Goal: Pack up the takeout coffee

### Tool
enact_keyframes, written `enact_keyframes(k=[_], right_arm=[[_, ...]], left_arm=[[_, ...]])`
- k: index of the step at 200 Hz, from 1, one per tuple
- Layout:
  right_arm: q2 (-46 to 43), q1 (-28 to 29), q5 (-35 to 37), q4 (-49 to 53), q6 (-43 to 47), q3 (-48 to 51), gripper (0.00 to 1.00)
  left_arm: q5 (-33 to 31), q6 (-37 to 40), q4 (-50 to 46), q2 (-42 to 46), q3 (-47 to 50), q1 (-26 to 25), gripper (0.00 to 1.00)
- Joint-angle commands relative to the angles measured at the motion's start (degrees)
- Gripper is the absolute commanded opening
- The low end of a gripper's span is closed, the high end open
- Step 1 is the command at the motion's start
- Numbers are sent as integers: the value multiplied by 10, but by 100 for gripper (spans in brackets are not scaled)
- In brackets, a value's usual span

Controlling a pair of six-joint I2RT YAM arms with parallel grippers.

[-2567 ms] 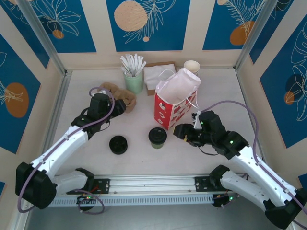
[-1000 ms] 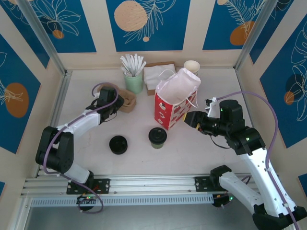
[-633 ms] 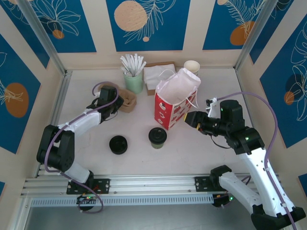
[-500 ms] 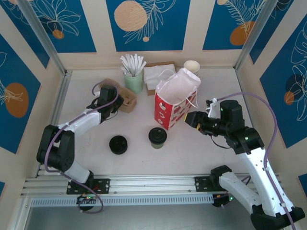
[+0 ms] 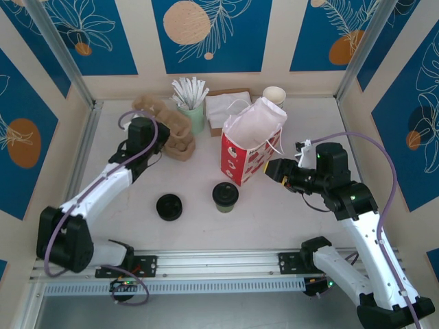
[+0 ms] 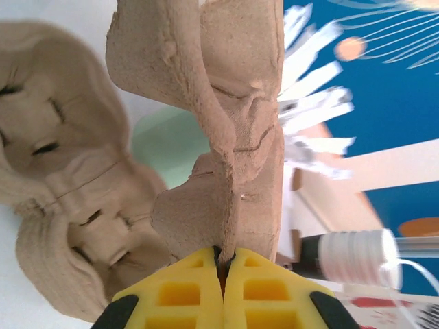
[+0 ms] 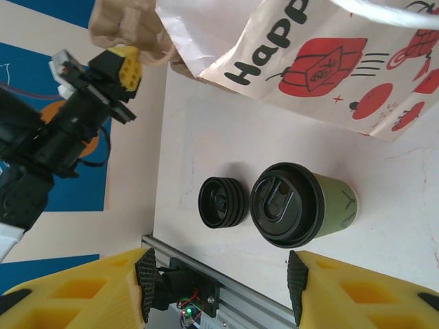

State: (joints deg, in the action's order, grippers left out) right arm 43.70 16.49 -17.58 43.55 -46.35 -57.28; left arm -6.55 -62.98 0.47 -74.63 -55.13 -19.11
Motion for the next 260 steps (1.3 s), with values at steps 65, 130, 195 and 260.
enact_keyframes(k=[65,130,195,260], right_arm=[[-2,2,-108,-159,55,-7,57],[57,36,-168,-256,112,-42,58],[129,158,-159,-231,205,-116,58],[161,186,-170,-230,223,-133,58]], left_arm=[[119,236,-204,214,-58,6,1],[389,335,-226,260,-89,6,2],[519,326,-166,266,-63,1,4],[560,322,-141,259,-58,-13,4]])
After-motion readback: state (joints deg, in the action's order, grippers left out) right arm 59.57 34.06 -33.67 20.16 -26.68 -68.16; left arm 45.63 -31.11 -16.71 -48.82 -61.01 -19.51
